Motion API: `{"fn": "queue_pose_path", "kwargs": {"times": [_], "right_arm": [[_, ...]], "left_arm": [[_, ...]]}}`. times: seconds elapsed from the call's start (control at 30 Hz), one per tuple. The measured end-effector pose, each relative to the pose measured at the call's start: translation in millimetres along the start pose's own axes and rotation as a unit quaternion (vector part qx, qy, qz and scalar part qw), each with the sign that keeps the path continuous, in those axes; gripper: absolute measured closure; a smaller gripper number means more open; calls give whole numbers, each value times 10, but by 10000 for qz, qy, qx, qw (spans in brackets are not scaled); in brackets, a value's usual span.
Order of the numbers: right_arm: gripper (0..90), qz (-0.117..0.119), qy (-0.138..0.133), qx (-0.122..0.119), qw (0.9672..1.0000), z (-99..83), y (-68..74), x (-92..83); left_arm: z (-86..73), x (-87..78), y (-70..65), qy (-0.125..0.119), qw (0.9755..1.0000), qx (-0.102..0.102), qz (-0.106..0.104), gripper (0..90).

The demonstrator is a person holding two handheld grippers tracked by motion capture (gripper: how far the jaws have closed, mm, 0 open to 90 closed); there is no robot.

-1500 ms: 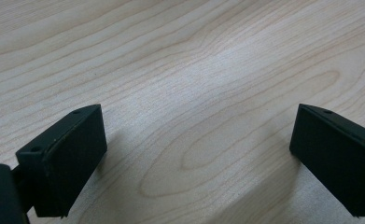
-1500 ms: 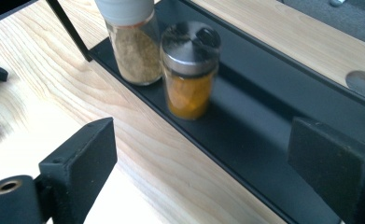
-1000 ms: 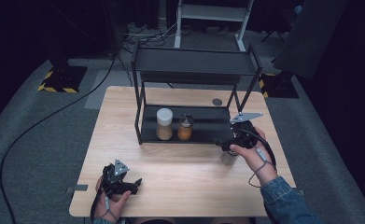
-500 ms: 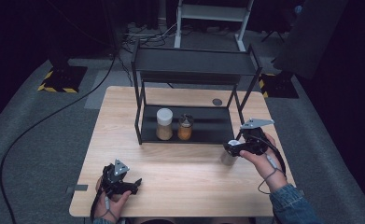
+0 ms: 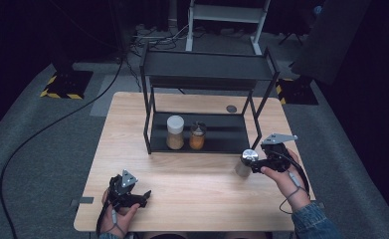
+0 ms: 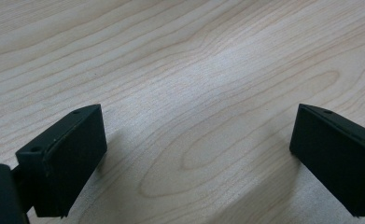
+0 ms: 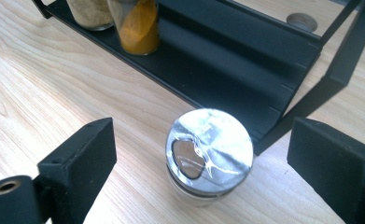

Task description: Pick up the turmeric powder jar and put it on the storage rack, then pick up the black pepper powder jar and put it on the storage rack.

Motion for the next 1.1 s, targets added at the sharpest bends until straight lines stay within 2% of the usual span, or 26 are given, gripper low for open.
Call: {"fn": "queue_pose_path", "kwargs": {"times": [0.7,1.1], "right_arm": [[82,-20,110,126,9999,-220,-66,110],[81,-49,234,160,9996,-301,-99,261]], "left_arm": [[0,0,0,-1,10000,1,1,37],[0,0,0,0,10000,1,0,36]]}}
Point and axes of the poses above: each handheld gripper's, and its own axes: x roughly forward along the jaws, z roughly out of its top, y roughly to its left, the point moved 3 cm from there along x, roughly forward along the jaws, and after that the axes turned 5 degrees about x, right-handed, at the moved point
